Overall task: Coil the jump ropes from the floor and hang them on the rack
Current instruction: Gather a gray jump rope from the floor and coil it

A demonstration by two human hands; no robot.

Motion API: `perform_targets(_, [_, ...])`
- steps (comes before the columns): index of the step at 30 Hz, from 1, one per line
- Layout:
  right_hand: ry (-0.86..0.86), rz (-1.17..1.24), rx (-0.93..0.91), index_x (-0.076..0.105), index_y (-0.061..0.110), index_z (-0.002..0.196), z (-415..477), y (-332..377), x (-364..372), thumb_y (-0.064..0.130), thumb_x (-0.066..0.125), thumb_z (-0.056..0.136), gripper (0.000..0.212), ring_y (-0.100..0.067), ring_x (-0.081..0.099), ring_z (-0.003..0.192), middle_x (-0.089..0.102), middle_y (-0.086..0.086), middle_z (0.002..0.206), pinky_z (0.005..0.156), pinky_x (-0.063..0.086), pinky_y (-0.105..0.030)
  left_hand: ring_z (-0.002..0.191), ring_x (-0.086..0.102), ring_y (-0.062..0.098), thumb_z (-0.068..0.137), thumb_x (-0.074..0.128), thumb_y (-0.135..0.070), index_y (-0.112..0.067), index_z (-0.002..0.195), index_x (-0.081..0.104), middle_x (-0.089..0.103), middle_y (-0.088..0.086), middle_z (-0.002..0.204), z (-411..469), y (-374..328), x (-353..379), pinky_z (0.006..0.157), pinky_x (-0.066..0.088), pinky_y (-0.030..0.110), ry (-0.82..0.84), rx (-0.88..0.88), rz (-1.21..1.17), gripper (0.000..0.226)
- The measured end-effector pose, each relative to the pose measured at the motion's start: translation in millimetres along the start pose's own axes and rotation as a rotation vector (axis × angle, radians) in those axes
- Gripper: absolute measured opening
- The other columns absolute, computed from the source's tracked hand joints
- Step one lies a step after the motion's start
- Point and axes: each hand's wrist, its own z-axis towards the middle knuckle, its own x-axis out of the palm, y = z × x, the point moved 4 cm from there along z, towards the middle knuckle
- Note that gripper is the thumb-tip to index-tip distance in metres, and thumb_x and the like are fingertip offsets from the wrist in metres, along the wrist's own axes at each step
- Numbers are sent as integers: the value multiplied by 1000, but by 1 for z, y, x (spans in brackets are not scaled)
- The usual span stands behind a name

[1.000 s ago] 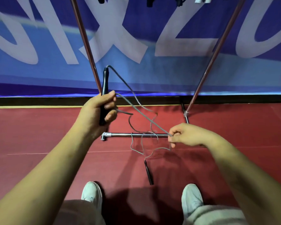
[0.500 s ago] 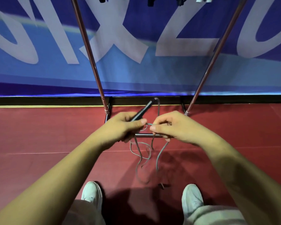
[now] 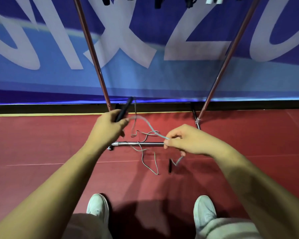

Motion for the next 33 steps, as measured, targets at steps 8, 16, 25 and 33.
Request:
perform_targets(8, [-46,201,-117,69,6,80,-4,27,-1,19,65,93,19,-7,48,49,56,3,52,53,38,-18,41,37,14,95,62,-27,-16,77,57,46,2,58,-30,-32,40,39,22,22,662,95,-395,21])
perform_targets(16, [122,-175,86,68,14,80,6,-39,8,23,59,96,20,-11,48,66,61,-3,72,68,41,-31,37,20,7,90,51,-20,-15,67,52,32,-6,52,-11,-35,4,38,13,19,370,-39,-1255,23])
perform_targets(25, [-137,-198,-111,73,20,75,8,-12,-3,28,58,96,28,-30,63,77,69,-14,77,77,49,-42,43,62,5,95,62,-14,-15,111,67,66,3,78,1,3,-1,36,31,13,-49,-122,-146,17])
perform_targets(33, [12,259,-118,60,8,80,1,20,9,17,49,102,26,-18,56,40,64,-8,60,51,39,-35,58,63,20,95,61,-24,-7,109,66,67,7,80,-30,-28,43,41,27,21,624,97,-260,23])
